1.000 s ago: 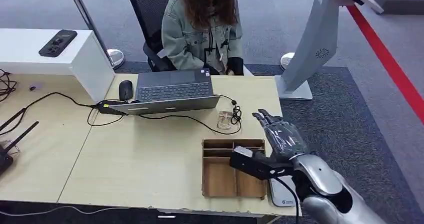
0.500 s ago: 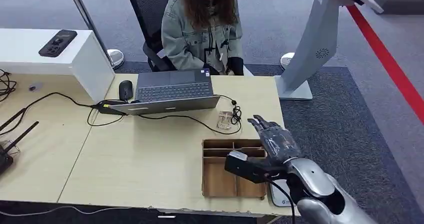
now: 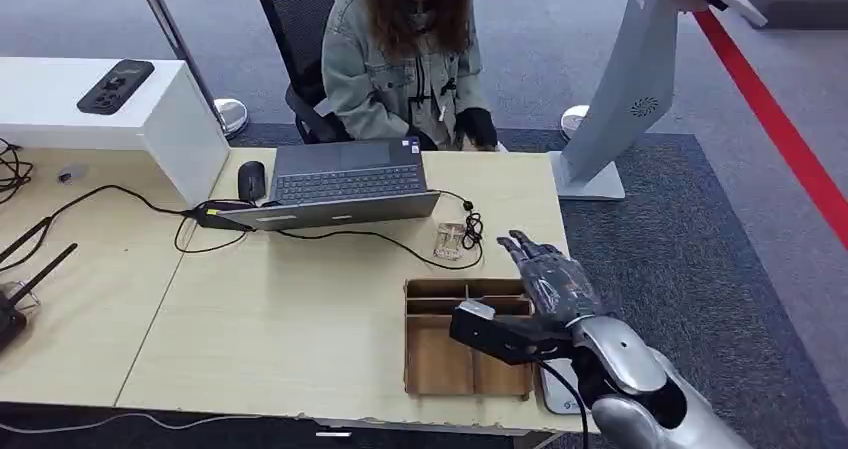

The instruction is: Pass the card to the sensor for recognition and then transmit it.

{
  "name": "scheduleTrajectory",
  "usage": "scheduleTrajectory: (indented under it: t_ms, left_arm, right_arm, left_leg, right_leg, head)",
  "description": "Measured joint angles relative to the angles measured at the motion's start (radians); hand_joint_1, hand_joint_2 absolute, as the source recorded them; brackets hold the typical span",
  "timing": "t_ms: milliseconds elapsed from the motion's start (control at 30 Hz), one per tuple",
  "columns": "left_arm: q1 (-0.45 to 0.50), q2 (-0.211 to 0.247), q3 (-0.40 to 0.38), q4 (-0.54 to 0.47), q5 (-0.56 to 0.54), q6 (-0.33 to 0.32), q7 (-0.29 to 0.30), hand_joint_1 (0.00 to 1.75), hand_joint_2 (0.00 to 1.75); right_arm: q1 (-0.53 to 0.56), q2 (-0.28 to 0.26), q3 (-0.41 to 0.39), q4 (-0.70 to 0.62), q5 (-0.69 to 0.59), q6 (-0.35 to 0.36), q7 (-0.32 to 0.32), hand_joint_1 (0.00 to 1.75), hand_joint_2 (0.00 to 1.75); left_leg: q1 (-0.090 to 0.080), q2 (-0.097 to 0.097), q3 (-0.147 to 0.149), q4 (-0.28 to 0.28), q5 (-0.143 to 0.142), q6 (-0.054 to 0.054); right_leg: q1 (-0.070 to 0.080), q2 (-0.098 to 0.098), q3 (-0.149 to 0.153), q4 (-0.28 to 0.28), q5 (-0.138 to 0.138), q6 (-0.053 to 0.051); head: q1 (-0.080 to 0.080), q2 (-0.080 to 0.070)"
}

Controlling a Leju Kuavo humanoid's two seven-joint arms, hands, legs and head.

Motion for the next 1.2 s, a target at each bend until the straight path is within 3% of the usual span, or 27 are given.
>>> scheduleTrajectory:
  t_ms: [733,1000,1200]
  left_arm:
    - [0.0,0.0,0.0,0.0,0.0,0.0,0.0,0.0,0.0]
    - [0.0,0.0,0.0,0.0,0.0,0.0,0.0,0.0,0.0]
    - [0.0,0.0,0.0,0.0,0.0,0.0,0.0,0.0,0.0]
  right_arm:
    - [0.0,0.025,0.002,0.061,0.055,-0.019,-0.019,0.23,1.75]
    - [0.007,0.03,0.008,0.087,0.063,-0.027,-0.02,0.38,1.75]
    - [0.014,0.03,0.007,0.101,0.073,-0.033,-0.02,0.37,1.75]
  left_leg:
    - [0.0,0.0,0.0,0.0,0.0,0.0]
    - [0.0,0.0,0.0,0.0,0.0,0.0]
    - [0.0,0.0,0.0,0.0,0.0,0.0]
  right_leg:
    - [0.0,0.0,0.0,0.0,0.0,0.0]
    - [0.0,0.0,0.0,0.0,0.0,0.0]
    - [0.0,0.0,0.0,0.0,0.0,0.0]
  head:
    - [0.0,0.0]
    - [0.0,0.0]
    - [0.0,0.0]
